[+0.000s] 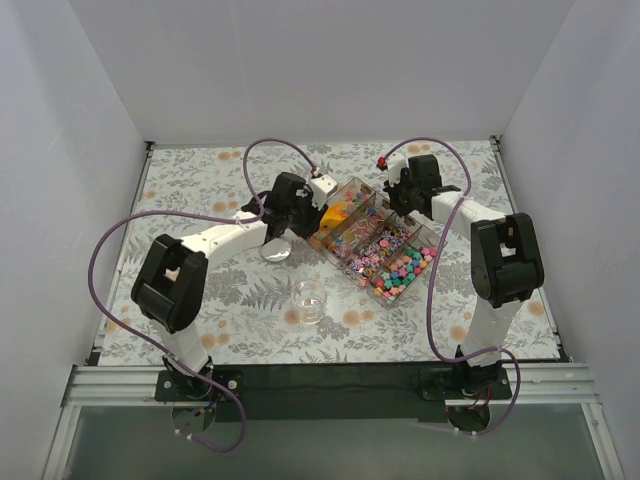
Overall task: Pack the candies
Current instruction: Scoop the fake candies from the storage box.
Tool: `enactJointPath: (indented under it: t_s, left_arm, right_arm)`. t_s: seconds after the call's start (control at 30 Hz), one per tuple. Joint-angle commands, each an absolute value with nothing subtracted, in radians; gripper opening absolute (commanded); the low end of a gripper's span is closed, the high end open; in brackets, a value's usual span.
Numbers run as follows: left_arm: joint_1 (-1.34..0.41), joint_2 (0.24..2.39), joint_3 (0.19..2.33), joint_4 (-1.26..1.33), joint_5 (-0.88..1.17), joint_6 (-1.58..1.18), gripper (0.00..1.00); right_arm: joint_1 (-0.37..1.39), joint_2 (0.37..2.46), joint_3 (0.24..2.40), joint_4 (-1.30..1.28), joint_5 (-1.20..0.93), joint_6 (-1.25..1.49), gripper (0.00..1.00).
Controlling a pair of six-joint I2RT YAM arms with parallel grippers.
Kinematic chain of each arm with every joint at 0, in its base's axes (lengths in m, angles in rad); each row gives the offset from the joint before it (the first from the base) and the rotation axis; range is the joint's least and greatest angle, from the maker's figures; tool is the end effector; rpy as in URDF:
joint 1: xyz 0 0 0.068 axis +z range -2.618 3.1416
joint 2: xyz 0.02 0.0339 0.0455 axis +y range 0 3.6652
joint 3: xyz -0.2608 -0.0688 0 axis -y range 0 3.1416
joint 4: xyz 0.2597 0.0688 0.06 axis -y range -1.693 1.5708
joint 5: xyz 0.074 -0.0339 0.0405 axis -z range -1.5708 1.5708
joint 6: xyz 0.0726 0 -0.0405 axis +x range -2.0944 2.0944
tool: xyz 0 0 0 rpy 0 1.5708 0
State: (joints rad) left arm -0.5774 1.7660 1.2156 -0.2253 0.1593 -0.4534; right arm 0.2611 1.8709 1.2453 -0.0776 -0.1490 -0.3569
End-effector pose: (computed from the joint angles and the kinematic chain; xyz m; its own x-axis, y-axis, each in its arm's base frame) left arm 0.3518 -0.2429 0.1826 -0.8051 0.0083 -0.5931 0.3128 0.8555 -0.4126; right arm 0.4358 0.1276 0.1649 -0.4580 -0.4800 -0.7482 -0.5600 0.8095 -0.1765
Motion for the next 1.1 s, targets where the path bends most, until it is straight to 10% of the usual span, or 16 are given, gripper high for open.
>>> enactJointPath:
  t_s: [0.0, 0.37, 0.73, 1.07]
  left_arm:
    - [-0.569, 1.678, 1.169, -0.104, 0.183, -0.48, 0.0]
    - [-0.563, 1.631, 1.101, -0.035, 0.193, -0.495, 0.0]
    - [-0.543, 1.537, 0.993, 0.089, 0.215, -0.531, 0.0]
    - [-0.525, 1.45, 0.936, 0.126, 0.236, -0.528, 0.0]
  right_arm:
    - [0.255, 1.888, 1.223, -0.009, -0.104, -0.328, 0.05]
    - [0.252, 1.878, 1.218, -0.009, -0.123, -0.314, 0.14]
    - [0.252, 1.83, 1.203, -0.009, -0.114, -0.311, 0.54]
    - [0.252, 1.727, 1.192, -0.023, -0.094, -0.267, 0.59]
